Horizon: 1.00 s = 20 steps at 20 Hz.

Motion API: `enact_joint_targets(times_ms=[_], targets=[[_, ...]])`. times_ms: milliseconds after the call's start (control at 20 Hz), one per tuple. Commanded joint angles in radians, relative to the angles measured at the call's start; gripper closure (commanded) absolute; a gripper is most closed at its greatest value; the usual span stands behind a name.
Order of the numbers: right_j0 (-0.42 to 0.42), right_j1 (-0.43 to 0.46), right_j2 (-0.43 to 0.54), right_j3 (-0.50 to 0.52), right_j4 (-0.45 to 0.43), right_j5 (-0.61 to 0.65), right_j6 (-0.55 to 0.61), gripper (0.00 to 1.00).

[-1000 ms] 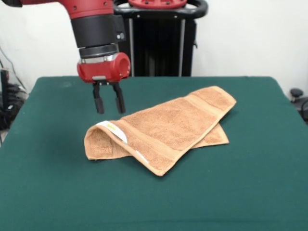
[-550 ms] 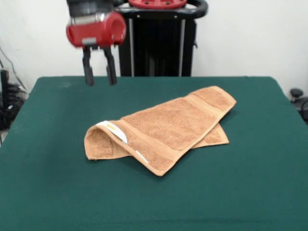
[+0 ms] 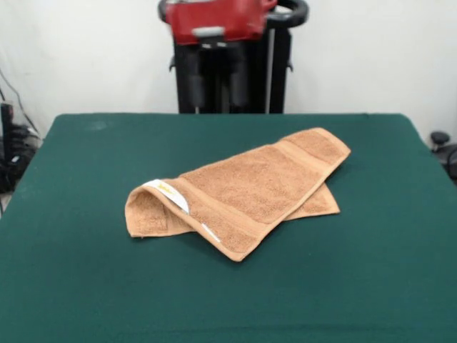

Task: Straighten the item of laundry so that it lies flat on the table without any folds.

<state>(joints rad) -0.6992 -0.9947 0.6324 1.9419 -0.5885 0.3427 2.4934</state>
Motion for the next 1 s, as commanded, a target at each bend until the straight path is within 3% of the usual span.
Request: enact_joint_targets(times_ms=[50, 400, 700, 1000], targets=[[0.182, 0.111, -0.170, -0.030, 0.030, -0.053, 0.223, 0.00], [0.277, 0.276, -0.270, -0.172, 0.052, -0.078, 0.178, 0.00], [0.324, 0.298, -0.325, -0.233, 0.118, -0.083, 0.186, 0.00], [0.428, 0.352, -0.427, -0.278, 0.194, -0.134, 0.238, 0.00]])
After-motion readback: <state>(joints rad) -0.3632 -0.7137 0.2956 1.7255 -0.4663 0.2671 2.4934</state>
